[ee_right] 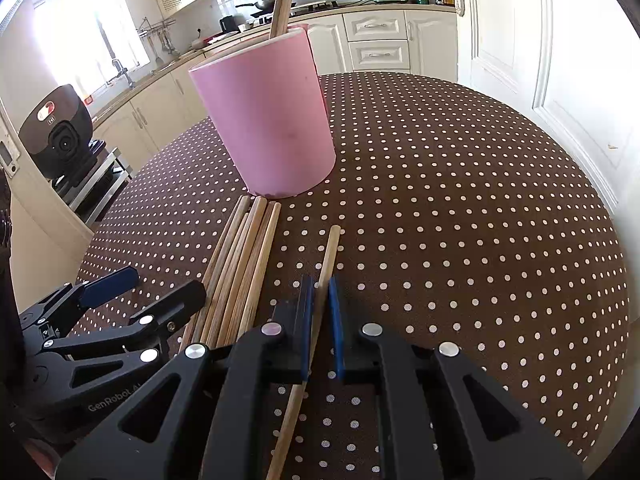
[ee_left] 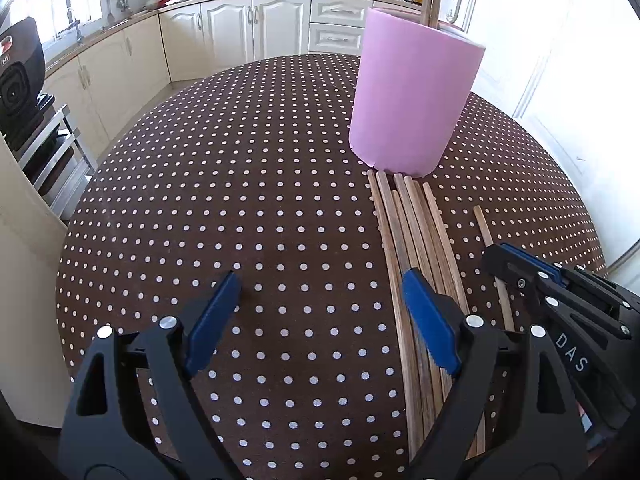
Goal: Organize utensils
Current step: 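Hold the chopstick in the right tool while the left tool approaches the row, then close the left tool on a wooden chopstick while the right tool holds its chopstick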
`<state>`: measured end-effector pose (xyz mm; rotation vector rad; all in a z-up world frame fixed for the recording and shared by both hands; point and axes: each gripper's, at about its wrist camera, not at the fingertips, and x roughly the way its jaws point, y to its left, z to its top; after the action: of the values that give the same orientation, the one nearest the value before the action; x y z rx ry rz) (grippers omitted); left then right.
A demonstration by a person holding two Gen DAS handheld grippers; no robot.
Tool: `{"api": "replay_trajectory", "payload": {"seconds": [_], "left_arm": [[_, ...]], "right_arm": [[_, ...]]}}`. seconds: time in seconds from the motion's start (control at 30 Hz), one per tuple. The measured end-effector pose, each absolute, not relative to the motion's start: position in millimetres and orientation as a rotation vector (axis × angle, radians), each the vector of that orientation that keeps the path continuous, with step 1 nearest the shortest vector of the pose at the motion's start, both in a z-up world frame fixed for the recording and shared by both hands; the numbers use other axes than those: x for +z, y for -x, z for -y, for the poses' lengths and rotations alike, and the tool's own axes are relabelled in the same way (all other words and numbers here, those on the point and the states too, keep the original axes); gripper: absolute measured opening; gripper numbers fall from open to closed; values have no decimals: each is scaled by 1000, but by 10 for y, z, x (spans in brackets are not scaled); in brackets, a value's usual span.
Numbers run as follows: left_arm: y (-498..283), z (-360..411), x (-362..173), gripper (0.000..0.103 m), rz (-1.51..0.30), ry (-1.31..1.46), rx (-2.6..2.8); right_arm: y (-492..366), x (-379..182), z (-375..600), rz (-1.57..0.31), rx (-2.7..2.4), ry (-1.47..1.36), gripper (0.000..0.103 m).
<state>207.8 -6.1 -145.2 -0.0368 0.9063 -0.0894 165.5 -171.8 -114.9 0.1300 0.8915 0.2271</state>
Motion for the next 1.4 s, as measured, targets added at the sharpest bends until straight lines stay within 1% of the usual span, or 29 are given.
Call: {"api": "replay_trajectory", "payload": {"seconds": [0.33, 0.7, 0.87, 1.0, 1.07, 1.1, 1.13, 1.17, 1.2, 1.23, 1.27, 1.33, 1.4], "left_arm": [[-2143, 50, -1483, 83, -899, 60, -77], [-2132, 53, -1463, 83, -943, 36, -43], [-2261, 42, -1477, 83, -944, 62, -20], [-2333, 116, -1487, 81, -968, -4, -8], [-2344, 134, -1484, 79, -964, -9, -8], [-2340, 144, -1474, 72, -967, -8, -19], [-2327, 159, -1458, 60, -965, -14, -32], [-2308, 183, -1442, 52, -957, -28, -49], [-2292, 208, -1430, 35, -948, -41, -62], [-2277, 232, -1424, 26, -936, -55, -68], [-2267, 248, -1423, 24, -932, -61, -70], [-2235, 276, -1425, 10, -921, -64, -99], [-2211, 274, -1417, 9, -918, -67, -114]], "right_arm": [[-1654, -1136, 1725, -892, 230, -136, 8], [-1664, -1135, 1692, -893, 239, -119, 8], [-1670, -1150, 1681, -894, 243, -126, 8], [-1677, -1156, 1679, -894, 244, -128, 8], [-1680, -1157, 1682, -894, 245, -129, 8], [-1678, -1155, 1685, -894, 245, -129, 8], [-1679, -1156, 1684, -894, 245, -129, 8], [-1678, -1156, 1684, -894, 245, -130, 8], [-1681, -1152, 1684, -894, 246, -130, 8], [-1683, -1153, 1682, -894, 246, -130, 8], [-1684, -1155, 1680, -894, 246, -131, 8], [-1681, -1154, 1683, -893, 247, -133, 8], [-1684, -1156, 1685, -893, 249, -138, 8]]}}
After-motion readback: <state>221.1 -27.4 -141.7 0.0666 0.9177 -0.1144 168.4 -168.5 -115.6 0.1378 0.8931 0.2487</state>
